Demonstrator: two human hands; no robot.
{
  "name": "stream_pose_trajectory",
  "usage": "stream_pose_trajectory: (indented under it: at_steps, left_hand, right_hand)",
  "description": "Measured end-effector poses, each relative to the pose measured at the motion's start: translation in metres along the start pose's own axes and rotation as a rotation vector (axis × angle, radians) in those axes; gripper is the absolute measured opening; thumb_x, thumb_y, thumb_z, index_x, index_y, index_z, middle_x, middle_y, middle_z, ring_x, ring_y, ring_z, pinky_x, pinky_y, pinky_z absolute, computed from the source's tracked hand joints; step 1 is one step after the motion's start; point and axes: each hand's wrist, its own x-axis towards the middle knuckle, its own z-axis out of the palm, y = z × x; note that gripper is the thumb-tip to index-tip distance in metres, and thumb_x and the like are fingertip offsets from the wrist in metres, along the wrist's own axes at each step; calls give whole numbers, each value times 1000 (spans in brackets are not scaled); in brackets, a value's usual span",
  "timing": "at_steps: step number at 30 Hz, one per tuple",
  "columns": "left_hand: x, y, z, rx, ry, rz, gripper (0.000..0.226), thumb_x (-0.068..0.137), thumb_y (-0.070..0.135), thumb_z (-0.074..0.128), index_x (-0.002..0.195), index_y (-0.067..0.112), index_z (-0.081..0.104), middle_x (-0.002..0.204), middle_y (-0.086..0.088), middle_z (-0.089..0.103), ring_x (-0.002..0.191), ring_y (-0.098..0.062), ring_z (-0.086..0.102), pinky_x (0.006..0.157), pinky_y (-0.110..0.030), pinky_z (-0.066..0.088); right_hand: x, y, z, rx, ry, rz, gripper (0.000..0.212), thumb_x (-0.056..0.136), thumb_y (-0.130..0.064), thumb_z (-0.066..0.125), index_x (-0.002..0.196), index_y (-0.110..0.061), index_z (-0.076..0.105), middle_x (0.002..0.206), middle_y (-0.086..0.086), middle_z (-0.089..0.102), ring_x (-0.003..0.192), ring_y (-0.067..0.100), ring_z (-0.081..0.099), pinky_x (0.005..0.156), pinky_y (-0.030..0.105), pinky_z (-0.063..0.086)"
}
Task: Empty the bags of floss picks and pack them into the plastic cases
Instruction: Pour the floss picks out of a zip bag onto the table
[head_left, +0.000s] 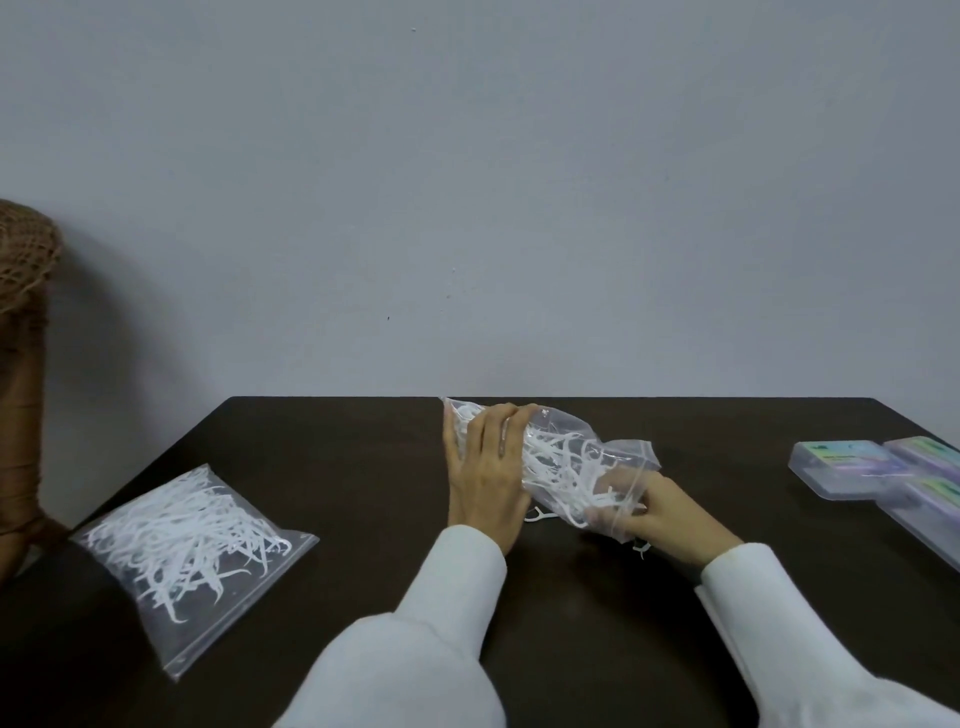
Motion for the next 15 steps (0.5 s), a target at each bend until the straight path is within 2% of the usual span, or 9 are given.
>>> stream_pose_trajectory:
  at_steps: [2,4,7,12,14,15]
  left_hand:
    - [-1,-1,0,7,-8,9,88,48,7,85,124,18,43,115,1,41,111,-16,43,114,-48,9]
    - [-1,-2,0,16,-5,10,88,47,5,84,124,18,43,115,0,42,111,-16,43,114,-49,10]
    - [-1,-5,-1,26,7,-9,89,43,-3,78,123,17,44,114,-1,42,110,-17,43,113,-50,10]
    - [-1,-6,-1,52,-5,-18,86,45,-3,76,123,15,48,111,-3,50,108,-19,45,113,-52,10]
    - [0,-5,0,42,0,-16,84,46,-7,72,123,15,48,111,-3,49,108,-19,46,114,-52,9]
    - [0,-4,-1,39,-1,-11,84,45,-9,70,123,15,47,112,-2,47,108,-18,46,114,-52,8]
  right_hand:
    - [-1,-2,0,-18,-31,-14,11,81,-34,68,81,-32,56,89,-12,58,80,2,56,70,15,40]
    - [-1,-4,0,-35,-43,-36,9,85,-30,64,85,-33,56,93,-13,57,85,1,56,73,13,41]
    - [-2,-7,-1,-57,30,-72,6,87,-28,61,90,-31,56,100,-15,54,93,2,54,79,14,43]
    - [-2,-9,-4,-89,138,-129,5,87,-25,60,91,-28,59,105,-12,54,95,-1,53,86,18,46]
    - [-1,-7,-6,-218,181,-158,10,90,-24,58,99,-23,61,111,-10,51,101,1,50,89,13,41]
    - [0,-6,-8,-330,196,-164,17,91,-25,56,107,-21,61,117,-8,48,107,6,47,93,17,38]
